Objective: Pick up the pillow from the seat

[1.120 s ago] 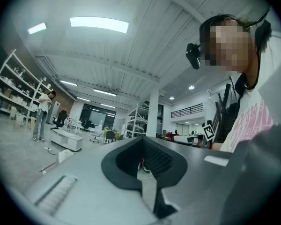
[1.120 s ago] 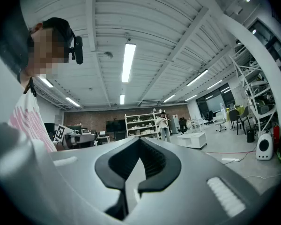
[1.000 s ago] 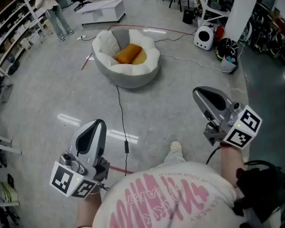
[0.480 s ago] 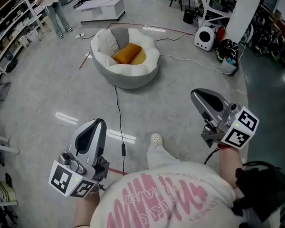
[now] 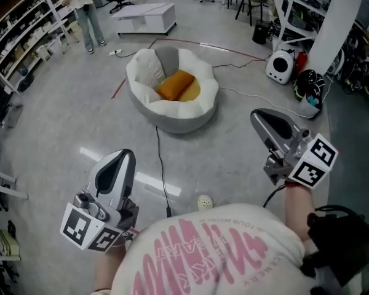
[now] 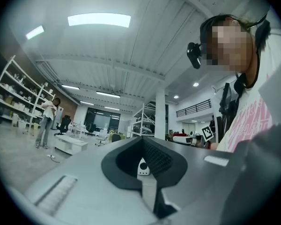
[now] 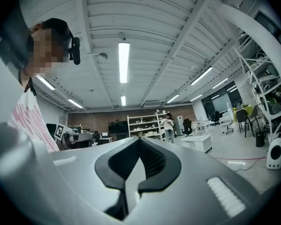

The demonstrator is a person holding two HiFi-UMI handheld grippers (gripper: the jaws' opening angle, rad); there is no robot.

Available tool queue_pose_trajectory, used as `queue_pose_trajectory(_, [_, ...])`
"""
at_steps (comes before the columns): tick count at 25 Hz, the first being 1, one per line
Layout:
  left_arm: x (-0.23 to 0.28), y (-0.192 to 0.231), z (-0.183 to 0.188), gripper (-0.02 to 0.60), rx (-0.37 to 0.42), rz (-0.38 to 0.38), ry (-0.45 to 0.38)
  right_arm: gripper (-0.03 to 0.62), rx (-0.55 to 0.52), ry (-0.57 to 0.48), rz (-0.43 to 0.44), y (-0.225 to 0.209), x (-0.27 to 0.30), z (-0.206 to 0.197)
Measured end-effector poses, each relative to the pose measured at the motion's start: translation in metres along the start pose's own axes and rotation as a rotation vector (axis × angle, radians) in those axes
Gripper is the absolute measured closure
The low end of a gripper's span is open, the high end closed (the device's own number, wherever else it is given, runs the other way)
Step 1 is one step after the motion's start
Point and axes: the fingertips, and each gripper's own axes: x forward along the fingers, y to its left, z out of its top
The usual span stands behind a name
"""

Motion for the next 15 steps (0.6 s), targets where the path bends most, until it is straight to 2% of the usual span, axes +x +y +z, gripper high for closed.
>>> queue_pose_trajectory(4, [0.048,0.022,0.016,0.563,0.017,0.012,-0.012,0.588,-0.008,0.029,0.012,-0.047,0.026,0.016])
queue_pose_trajectory(8, [0.082,0.039,0.011,0.563,0.012,0.026,-0.021,0.588,-0.004,0.026,0.016,-0.085,0.041,0.017])
queue_pose_trajectory(15, [0.111,0.055,-0.007,0.563,-0.004,0.022,0.012,0.588,0.032,0.012,0.021,-0.118,0.056,0.009])
